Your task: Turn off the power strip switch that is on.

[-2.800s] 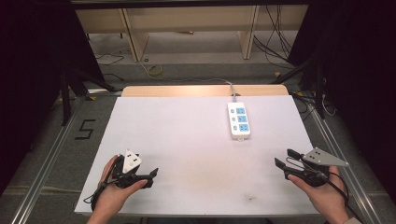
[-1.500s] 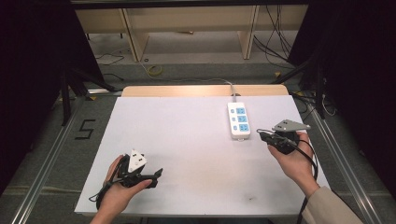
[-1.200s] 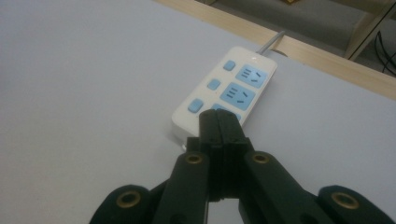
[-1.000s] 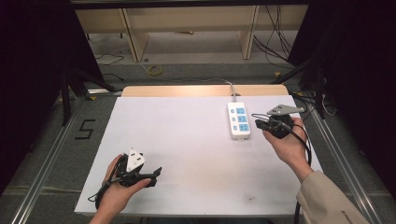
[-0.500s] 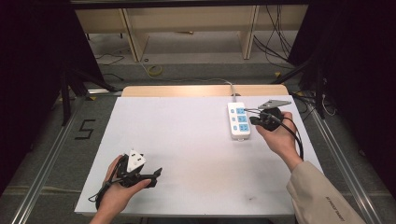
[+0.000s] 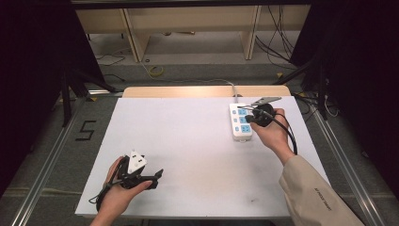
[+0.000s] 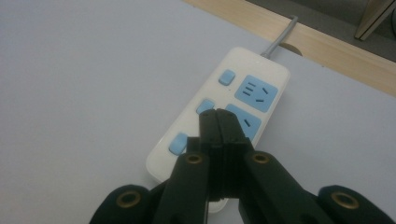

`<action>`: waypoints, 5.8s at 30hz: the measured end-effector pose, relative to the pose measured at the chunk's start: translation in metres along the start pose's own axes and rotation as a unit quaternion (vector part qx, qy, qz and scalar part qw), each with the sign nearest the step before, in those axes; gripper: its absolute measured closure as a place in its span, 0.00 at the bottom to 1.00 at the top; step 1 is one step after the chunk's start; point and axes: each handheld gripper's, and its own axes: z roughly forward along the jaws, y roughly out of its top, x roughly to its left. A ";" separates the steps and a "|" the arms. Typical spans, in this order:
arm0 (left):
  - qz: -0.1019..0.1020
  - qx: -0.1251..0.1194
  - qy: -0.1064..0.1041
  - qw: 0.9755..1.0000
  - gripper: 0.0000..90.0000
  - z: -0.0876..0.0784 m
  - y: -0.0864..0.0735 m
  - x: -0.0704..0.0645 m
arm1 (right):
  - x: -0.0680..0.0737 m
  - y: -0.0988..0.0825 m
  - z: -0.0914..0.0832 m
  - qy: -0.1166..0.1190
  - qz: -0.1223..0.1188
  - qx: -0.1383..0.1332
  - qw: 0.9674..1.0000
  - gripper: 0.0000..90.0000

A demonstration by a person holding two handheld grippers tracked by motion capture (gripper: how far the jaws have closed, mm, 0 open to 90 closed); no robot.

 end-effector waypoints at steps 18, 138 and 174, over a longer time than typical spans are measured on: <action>0.005 0.002 0.001 1.000 0.19 0.000 0.000 0.000 | -0.002 0.015 0.024 -0.006 0.003 0.025 1.000 1.00; 0.010 0.003 -0.002 1.000 0.19 0.001 0.001 -0.003 | 0.004 0.046 0.089 0.001 0.024 0.184 0.983 1.00; 0.009 0.003 -0.002 1.000 0.19 0.001 0.001 -0.003 | 0.006 0.045 0.088 -0.004 0.020 0.177 0.984 1.00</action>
